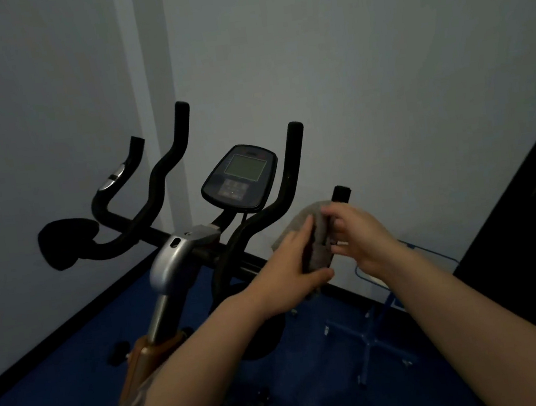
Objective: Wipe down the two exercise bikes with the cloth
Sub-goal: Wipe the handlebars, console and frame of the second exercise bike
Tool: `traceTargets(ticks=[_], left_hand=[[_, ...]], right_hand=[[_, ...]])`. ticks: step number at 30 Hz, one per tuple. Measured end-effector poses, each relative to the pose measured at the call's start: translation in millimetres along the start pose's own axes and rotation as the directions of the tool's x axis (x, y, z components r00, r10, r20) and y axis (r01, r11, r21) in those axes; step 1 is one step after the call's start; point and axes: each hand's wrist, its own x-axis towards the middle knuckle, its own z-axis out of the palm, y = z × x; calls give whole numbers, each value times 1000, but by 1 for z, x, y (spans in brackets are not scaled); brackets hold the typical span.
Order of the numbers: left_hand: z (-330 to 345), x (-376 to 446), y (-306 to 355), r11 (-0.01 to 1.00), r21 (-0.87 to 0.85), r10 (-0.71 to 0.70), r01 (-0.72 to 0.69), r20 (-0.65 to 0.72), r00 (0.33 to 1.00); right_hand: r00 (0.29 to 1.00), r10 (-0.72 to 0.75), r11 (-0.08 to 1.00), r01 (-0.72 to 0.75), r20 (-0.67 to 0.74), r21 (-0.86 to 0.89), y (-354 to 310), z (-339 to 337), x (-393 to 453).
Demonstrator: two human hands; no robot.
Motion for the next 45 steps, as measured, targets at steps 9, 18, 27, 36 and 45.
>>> traceTargets(ticks=[9,18,27,36,45], left_hand=[[-25,-14,-24,989,8,-114,148,-599,792],[-18,-31,-30,908,317,25,275,-695,719],[-4,-27,-35,634,692,206,345,-581,788],[1,-27,-37,565,702,257,433,-649,716],[8,-44,-34,676,337,70,656,-915,397]], right_hand=[[763,-632,742,544,-136,-392,2,-18,1],[692,-474,188,683,544,-706,52,-17,-14],[643,-367,-225,640,673,-734,34,-22,24],[587,15,-513,699,809,-497,51,-14,40],[519,7,-291,819,855,-495,63,17,50]])
